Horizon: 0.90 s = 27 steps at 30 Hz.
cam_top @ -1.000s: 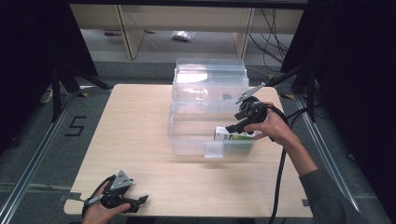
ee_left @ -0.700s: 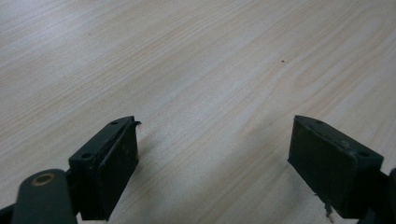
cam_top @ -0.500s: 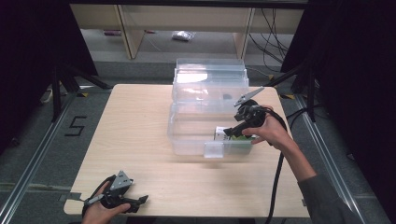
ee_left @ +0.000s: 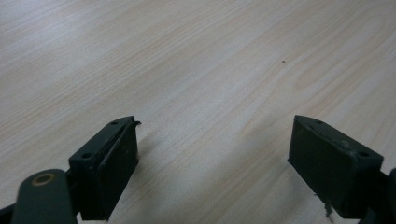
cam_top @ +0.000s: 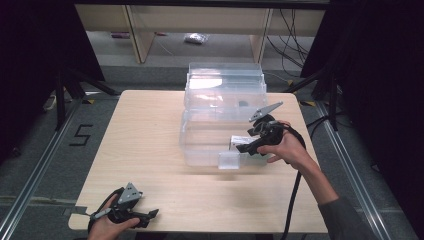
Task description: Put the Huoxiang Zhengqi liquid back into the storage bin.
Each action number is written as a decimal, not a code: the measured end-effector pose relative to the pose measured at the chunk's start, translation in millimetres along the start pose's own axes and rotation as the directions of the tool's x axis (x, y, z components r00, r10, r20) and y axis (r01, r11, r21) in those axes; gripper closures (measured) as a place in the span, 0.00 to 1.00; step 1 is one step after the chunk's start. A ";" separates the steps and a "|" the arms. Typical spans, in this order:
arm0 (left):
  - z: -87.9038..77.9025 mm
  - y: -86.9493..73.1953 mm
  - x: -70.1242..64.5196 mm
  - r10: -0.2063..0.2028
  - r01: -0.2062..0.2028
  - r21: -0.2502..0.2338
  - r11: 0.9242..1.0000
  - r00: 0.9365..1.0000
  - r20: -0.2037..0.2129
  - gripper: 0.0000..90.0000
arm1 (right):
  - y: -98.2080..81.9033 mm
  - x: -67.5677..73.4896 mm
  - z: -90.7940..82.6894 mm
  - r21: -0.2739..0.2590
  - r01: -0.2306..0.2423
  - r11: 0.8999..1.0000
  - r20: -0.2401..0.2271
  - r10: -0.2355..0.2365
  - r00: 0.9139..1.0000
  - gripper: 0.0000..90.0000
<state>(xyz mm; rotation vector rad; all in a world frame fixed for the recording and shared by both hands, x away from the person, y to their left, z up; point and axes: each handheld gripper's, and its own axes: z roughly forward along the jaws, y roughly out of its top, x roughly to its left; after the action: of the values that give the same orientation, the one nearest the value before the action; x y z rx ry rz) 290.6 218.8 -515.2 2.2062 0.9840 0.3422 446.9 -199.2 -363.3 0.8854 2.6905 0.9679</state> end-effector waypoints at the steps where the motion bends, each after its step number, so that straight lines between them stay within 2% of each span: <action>1: 0.6 -0.2 -0.9 -0.018 0.018 -0.013 1.000 1.000 -0.003 0.17 | -0.9 1.0 0.4 -0.008 0.006 1.000 -0.002 -0.006 1.000 0.26; 2: 1.0 -0.3 -1.2 -0.025 0.025 -0.018 1.000 1.000 -0.007 0.17 | -2.3 2.6 1.2 -0.028 0.018 0.999 0.006 -0.018 1.000 0.26; 3: 0.8 -0.4 -0.9 -0.022 0.021 -0.013 1.000 1.000 -0.008 0.17 | -2.8 3.3 -0.1 -0.018 0.021 1.000 0.009 -0.021 1.000 0.26; 4: 1.1 -0.3 -1.3 -0.026 0.026 -0.017 1.000 1.000 -0.006 0.17 | -4.4 5.2 0.3 -0.032 0.018 0.999 0.013 -0.018 1.000 0.26; 6: 0.6 0.0 -0.7 -0.012 0.012 -0.010 1.000 1.000 0.001 0.17 | -7.6 7.2 0.6 -0.044 0.021 0.999 0.009 -0.021 1.000 0.26; 7: -0.5 0.2 1.0 0.012 -0.012 0.007 1.000 1.000 -0.005 0.17 | -7.6 7.2 0.6 -0.044 0.021 0.999 0.009 -0.021 1.000 0.26; 8: 1.2 -0.2 -1.5 -0.027 0.026 -0.019 0.999 1.000 -0.003 0.17 | -8.7 6.6 1.6 -0.050 0.039 0.998 0.002 -0.039 0.999 0.26; 9: -0.2 -0.1 0.0 -0.003 0.003 -0.002 1.000 1.000 -0.002 0.17 | -10.3 9.5 1.3 -0.047 0.013 0.999 0.006 -0.013 1.000 0.26; 10: -0.3 0.0 0.4 0.003 -0.003 0.002 1.000 1.000 -0.005 0.17 | -11.7 10.9 -0.7 -0.027 -0.006 1.000 -0.005 0.006 1.000 0.26; 11: 1.1 0.0 -1.1 -0.018 0.018 -0.015 1.000 1.000 -0.001 0.17 | -12.5 9.7 0.7 -0.050 0.031 0.998 0.008 -0.030 1.000 0.26; 12: -0.1 0.0 0.1 0.001 -0.001 0.002 1.000 1.000 0.002 0.17 | -13.8 11.4 0.1 -0.035 0.027 0.999 -0.009 -0.027 1.000 0.26; 13: 0.0 0.1 0.1 0.000 0.000 -0.002 1.000 1.000 0.001 0.17 | -15.6 13.3 1.1 -0.052 0.013 0.999 0.007 -0.013 1.000 0.26; 14: 0.3 0.0 0.0 -0.005 0.004 -0.005 1.000 1.000 -0.002 0.17 | -16.1 12.9 -0.2 -0.046 0.029 0.998 -0.001 -0.029 1.000 0.26; 15: 0.7 0.0 -0.5 -0.012 0.012 -0.011 1.000 1.000 -0.003 0.17 | -17.0 14.5 -0.5 -0.046 0.018 0.999 -0.002 -0.018 1.000 0.26; 16: 0.0 0.0 0.2 0.002 -0.002 0.001 1.000 1.000 0.001 0.17 | -18.1 14.6 0.8 -0.068 0.021 0.997 0.007 -0.021 1.000 0.26; 17: -0.1 0.1 0.1 0.000 0.000 0.000 1.000 1.000 0.001 0.17 | -18.7 16.7 -1.0 -0.048 0.019 0.999 -0.007 -0.020 1.000 0.26; 18: -0.1 0.1 0.3 0.003 -0.003 -0.001 1.000 1.000 -0.001 0.17 | -19.8 16.5 0.6 -0.074 0.044 0.996 0.001 -0.044 0.999 0.27; 19: 1.1 -0.1 -1.1 -0.022 0.022 -0.017 1.000 1.000 -0.004 0.17 | -20.0 16.7 0.1 -0.071 0.048 0.996 -0.011 -0.048 0.999 0.27; 21: 1.1 0.0 -0.7 -0.014 0.014 -0.013 1.000 1.000 -0.007 0.17 | -21.8 19.7 0.1 -0.085 0.031 0.996 -0.006 -0.032 0.999 0.27; 22: -0.4 0.1 0.4 0.004 -0.004 0.004 1.000 1.000 0.001 0.17 | -22.4 20.9 -0.5 -0.083 0.024 0.996 -0.011 -0.025 1.000 0.27; 23: 0.4 0.1 -0.2 -0.006 0.006 -0.009 1.000 1.000 -0.003 0.17 | -22.8 20.9 -1.5 -0.080 0.031 0.996 -0.003 -0.031 1.000 0.27; 24: -0.2 0.0 0.3 -0.002 0.002 -0.001 1.000 1.000 -0.006 0.17 | -23.5 20.7 -2.0 -0.081 0.042 0.996 -0.006 -0.043 0.999 0.27; 25: 1.0 -0.1 -1.2 -0.021 0.021 -0.016 1.000 1.000 -0.004 0.17 | -24.4 21.3 -1.8 -0.077 0.030 0.997 -0.015 -0.031 0.999 0.27; 27: 1.1 0.0 -1.0 -0.015 0.015 -0.013 1.000 1.000 -0.002 0.17 | -26.6 22.9 -0.7 -0.090 0.029 0.996 -0.007 -0.029 1.000 0.26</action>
<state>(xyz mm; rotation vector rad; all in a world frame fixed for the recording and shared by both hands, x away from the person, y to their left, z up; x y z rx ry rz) 290.4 217.5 -515.9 2.1858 0.9966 0.3436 415.2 -202.8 -378.0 0.8242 2.6355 1.0797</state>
